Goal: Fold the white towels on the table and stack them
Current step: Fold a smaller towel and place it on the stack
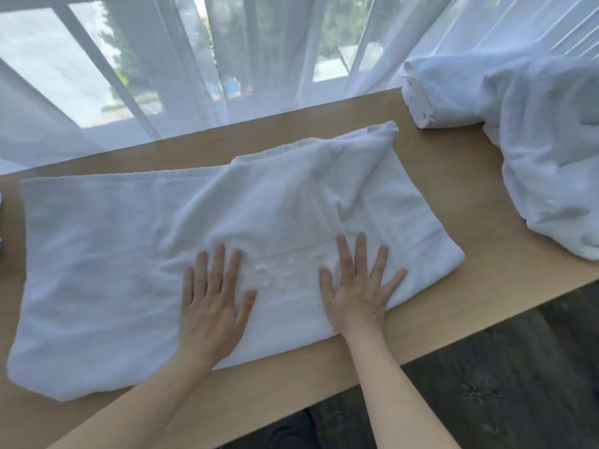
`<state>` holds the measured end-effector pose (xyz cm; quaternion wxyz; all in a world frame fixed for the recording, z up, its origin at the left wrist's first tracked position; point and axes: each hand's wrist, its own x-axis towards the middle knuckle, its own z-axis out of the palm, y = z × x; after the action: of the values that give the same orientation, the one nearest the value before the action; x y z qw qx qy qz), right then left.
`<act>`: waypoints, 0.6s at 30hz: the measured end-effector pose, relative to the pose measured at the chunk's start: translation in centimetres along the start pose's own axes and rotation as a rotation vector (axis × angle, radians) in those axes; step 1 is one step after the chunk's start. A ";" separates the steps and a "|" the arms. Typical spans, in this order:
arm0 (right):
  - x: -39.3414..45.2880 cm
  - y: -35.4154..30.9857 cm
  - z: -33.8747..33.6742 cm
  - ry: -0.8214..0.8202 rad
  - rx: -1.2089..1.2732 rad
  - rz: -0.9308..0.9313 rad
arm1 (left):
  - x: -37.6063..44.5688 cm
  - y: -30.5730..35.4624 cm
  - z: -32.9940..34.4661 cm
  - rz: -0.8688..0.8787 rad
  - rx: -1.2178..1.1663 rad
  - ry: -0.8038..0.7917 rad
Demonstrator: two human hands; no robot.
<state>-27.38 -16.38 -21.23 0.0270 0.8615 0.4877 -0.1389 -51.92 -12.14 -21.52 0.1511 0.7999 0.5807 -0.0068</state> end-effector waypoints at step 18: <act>7.3 11.3 -4.8 0.241 0.468 0.488 | 28.3 18.6 -3.8 0.212 0.020 -0.075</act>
<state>-13.28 -15.35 -19.57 -0.1963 0.9456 0.2221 -0.1339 -26.03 9.86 -18.78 0.1647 0.8574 0.4868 -0.0265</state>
